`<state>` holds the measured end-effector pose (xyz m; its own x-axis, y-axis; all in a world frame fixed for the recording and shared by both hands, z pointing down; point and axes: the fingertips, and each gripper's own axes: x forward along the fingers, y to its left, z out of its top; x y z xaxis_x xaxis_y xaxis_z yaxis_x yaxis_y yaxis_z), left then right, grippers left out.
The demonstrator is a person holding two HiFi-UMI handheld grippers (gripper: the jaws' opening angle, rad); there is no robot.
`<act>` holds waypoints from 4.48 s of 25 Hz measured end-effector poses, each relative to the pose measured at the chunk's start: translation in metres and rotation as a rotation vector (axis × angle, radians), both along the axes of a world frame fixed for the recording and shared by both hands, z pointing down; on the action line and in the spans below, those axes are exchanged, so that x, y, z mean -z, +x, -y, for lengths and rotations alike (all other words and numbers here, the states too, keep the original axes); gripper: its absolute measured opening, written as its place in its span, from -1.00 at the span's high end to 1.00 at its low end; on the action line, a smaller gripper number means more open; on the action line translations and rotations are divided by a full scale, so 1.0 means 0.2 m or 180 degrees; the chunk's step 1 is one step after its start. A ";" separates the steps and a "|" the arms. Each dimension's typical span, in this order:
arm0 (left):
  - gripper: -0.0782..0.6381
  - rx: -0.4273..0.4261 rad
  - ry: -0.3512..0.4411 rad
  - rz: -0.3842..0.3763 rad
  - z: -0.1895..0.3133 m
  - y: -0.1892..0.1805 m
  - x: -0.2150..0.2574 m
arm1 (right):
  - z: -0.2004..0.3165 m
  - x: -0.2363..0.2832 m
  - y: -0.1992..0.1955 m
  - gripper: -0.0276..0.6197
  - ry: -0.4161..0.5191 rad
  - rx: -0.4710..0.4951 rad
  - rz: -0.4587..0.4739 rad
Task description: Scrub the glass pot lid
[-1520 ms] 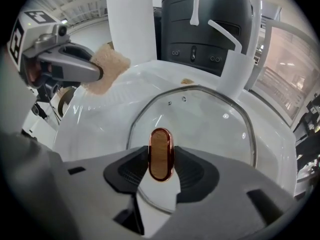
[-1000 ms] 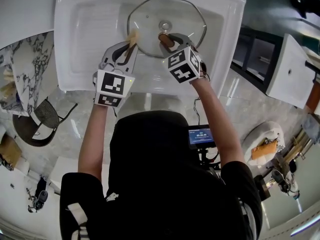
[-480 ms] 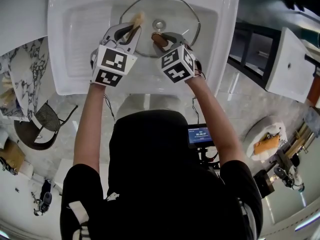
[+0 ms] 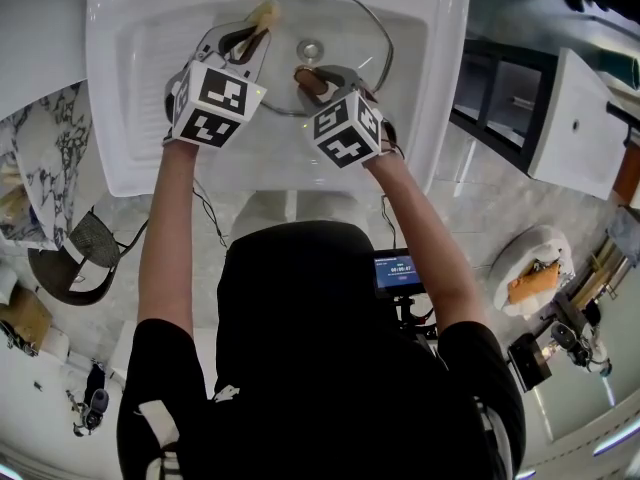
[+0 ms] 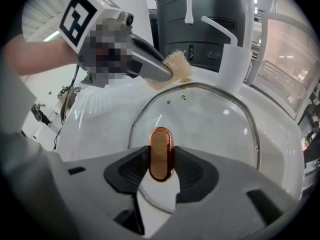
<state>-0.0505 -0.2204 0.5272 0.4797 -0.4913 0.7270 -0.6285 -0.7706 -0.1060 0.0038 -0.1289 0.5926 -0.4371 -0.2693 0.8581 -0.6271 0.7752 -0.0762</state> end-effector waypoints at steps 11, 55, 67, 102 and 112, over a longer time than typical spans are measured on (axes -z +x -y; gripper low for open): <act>0.73 -0.0419 -0.0037 0.0379 -0.04 0.05 -0.11 | 0.00 0.01 0.01 0.47 0.0017 0.0001 0.0014; 0.73 -0.0845 -0.0789 0.0669 -0.56 -0.01 -0.54 | 0.00 -0.01 0.00 0.46 0.0008 0.0020 0.0034; 0.73 -0.0928 -0.0998 0.0683 -0.68 0.01 -0.60 | 0.00 0.00 0.00 0.46 0.0009 0.0021 0.0043; 0.73 -0.0517 -0.0491 0.0552 -0.24 -0.03 -0.36 | 0.00 0.00 -0.01 0.46 -0.0011 0.0037 0.0068; 0.73 -0.0447 -0.0312 0.0568 -0.12 -0.02 -0.30 | 0.00 0.00 -0.02 0.46 -0.0012 0.0056 0.0086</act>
